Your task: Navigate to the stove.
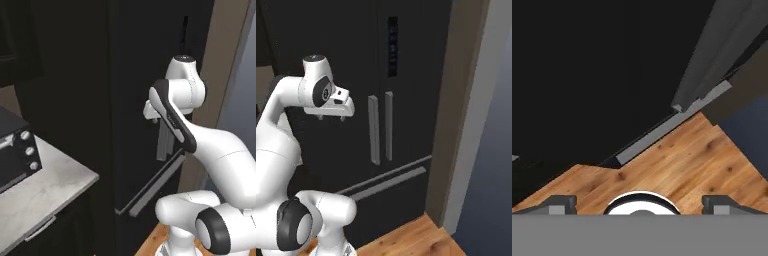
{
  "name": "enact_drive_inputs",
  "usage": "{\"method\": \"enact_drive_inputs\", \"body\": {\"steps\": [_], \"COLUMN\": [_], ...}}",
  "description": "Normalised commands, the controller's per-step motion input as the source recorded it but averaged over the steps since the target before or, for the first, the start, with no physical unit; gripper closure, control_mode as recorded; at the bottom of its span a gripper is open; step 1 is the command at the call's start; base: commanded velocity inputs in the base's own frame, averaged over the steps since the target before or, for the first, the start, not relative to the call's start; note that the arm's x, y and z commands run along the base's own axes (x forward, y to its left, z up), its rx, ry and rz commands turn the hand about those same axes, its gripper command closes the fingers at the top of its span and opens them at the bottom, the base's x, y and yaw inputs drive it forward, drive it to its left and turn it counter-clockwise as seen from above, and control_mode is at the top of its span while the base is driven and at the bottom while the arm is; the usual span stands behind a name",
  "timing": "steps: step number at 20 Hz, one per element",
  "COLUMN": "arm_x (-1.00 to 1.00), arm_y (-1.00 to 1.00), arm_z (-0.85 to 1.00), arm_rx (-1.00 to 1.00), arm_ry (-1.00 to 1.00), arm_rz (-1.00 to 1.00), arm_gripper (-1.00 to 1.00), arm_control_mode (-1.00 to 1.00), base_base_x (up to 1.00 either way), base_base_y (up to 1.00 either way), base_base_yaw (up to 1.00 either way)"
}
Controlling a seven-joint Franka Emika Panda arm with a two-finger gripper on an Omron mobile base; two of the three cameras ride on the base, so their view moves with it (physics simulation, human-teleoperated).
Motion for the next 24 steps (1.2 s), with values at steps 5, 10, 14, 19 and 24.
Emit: {"method": "enact_drive_inputs", "body": {"steps": [5, 10, 14, 19, 24], "arm_x": [0.00, 0.00, 0.00, 0.00, 0.00], "arm_y": [0.00, 0.00, 0.00, 0.00, 0.00], "arm_z": [0.00, 0.00, 0.00, 0.00, 0.00], "arm_rx": [0.00, 0.00, 0.00, 0.00, 0.00], "arm_ry": [0.00, 0.00, 0.00, 0.00, 0.00], "arm_rz": [0.00, 0.00, 0.00, 0.00, 0.00], "arm_gripper": [-1.00, -1.00, -1.00, -1.00, -1.00], "arm_control_mode": [1.00, 1.00, 1.00, 1.00, 1.00], "base_base_x": [0.00, 0.00, 0.00, 0.00, 0.00], "base_base_y": [-0.54, -0.60, -0.58, -0.53, -0.51], "base_base_yaw": [-0.62, -0.59, -0.58, -0.59, -0.58]}}
